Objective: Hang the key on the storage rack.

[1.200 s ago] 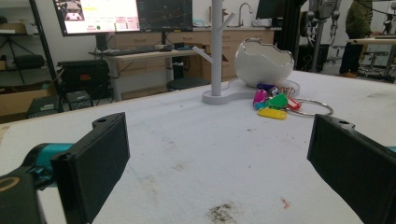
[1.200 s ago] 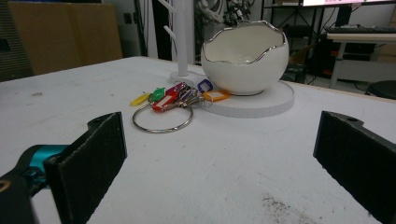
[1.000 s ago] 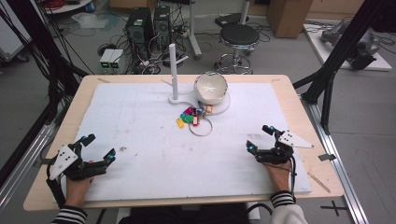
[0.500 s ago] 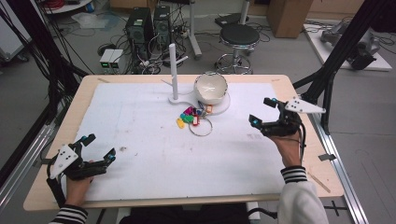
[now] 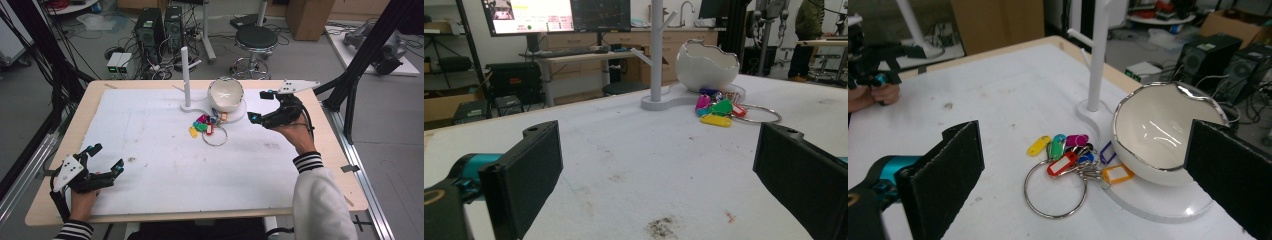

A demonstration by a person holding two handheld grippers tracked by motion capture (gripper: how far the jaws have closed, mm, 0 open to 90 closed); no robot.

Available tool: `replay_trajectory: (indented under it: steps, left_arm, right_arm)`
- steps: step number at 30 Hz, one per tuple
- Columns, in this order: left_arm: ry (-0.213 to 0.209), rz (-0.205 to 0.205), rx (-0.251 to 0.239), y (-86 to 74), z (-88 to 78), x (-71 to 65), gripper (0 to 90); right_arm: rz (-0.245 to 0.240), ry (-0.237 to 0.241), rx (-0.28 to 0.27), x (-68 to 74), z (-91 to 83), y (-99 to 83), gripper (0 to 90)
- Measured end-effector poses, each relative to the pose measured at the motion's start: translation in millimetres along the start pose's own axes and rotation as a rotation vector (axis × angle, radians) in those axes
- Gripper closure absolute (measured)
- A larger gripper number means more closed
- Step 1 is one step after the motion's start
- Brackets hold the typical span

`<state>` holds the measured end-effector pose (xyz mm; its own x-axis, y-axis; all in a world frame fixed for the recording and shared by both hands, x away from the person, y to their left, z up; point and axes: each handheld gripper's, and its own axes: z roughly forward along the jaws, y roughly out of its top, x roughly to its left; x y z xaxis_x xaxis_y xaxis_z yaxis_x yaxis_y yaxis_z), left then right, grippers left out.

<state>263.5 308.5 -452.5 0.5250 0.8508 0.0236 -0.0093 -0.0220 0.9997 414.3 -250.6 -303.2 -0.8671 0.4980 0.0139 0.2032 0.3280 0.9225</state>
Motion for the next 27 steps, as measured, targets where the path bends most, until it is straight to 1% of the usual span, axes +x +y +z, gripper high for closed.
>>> replay_trajectory:
  steps: [1,2,3,7,9,11,12,13,14,16,18,20,27]
  left_arm:
    - [0.0,0.0,0.0,0.0,0.0,0.0,6.1]
    - [0.0,0.0,0.0,0.0,0.0,0.0,6.1]
    - [0.0,-0.001,0.0,0.0,0.0,0.0,6.1]
    - [0.0,0.0,0.0,0.0,0.0,0.0,6.1]
    - [0.0,0.001,0.001,0.0,0.0,-0.1,6.1]
    - [-0.003,0.002,0.004,0.1,0.1,0.0,6.1]
    - [-0.003,0.0,0.002,0.1,0.3,-0.2,6.1]
    - [-0.003,0.002,0.005,0.1,0.2,0.0,6.1]
    - [-0.003,0.003,0.006,0.1,0.2,0.1,6.1]
    - [-0.003,0.001,0.008,0.2,0.6,0.3,6.1]
    - [-0.003,0.001,0.011,0.3,0.8,0.0,6.1]
    - [-0.003,0.002,0.011,0.3,0.7,-0.2,6.1]
    - [-0.004,0.006,0.011,0.3,0.5,-0.2,6.1]
  right_arm:
    - [0.0,0.0,0.0,0.0,0.0,0.0,2.1]
    - [-0.019,0.011,0.038,1.1,7.7,5.0,2.1]
    - [-0.028,0.02,0.049,1.7,11.5,7.3,2.1]
    - [-0.063,0.05,0.12,5.8,26.6,17.1,2.1]
    - [-0.092,0.065,0.148,8.4,34.9,21.2,2.1]
    - [-0.11,0.077,0.189,11.1,43.4,24.1,2.2]
    - [-0.127,0.079,0.207,12.1,48.0,25.3,2.1]
    - [-0.127,0.079,0.207,12.1,48.0,25.3,2.1]
    - [-0.141,0.088,0.245,14.5,56.8,26.8,2.2]
    - [-0.151,0.098,0.273,15.4,64.8,27.5,2.2]
    - [-0.147,0.11,0.308,16.1,72.8,27.6,2.1]
    - [-0.155,0.113,0.339,16.0,80.8,27.5,2.1]
    - [-0.182,0.137,0.416,21.1,102.7,29.7,2.1]
